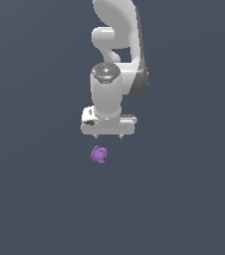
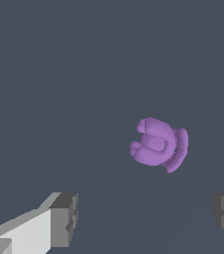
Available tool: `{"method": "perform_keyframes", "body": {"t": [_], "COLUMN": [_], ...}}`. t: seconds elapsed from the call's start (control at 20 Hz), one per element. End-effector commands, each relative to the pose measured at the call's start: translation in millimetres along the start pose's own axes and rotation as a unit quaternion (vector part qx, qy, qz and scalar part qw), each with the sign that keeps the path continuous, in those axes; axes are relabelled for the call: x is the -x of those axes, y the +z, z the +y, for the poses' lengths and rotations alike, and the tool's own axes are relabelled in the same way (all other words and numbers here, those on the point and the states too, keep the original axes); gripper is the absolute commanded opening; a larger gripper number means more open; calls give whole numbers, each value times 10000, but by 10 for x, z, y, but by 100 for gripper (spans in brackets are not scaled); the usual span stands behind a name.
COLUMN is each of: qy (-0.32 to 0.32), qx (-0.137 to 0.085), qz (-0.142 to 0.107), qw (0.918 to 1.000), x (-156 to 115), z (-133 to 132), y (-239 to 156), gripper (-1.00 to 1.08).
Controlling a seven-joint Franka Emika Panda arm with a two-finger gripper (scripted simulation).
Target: Pick up the object and move it to a goal position.
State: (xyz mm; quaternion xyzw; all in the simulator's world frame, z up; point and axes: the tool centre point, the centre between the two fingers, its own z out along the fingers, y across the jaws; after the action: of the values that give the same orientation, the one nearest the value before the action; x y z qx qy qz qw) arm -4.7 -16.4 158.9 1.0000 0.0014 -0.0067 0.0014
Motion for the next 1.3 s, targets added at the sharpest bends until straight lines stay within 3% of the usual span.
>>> {"method": "perform_keyframes", "body": {"t": [0.0,0.4,0.7,1.25], "qy": [0,-120,-123,773], "qx": [0,-39,-41,-53], "qz": [0,231,240,146], "qw": [10000,9997,9996,9969], "x": [0,-137,-143,-199], "z": [0,-11,-11,240], "y": [0,-179,-186,265], "gripper": [100,100,100,100]}}
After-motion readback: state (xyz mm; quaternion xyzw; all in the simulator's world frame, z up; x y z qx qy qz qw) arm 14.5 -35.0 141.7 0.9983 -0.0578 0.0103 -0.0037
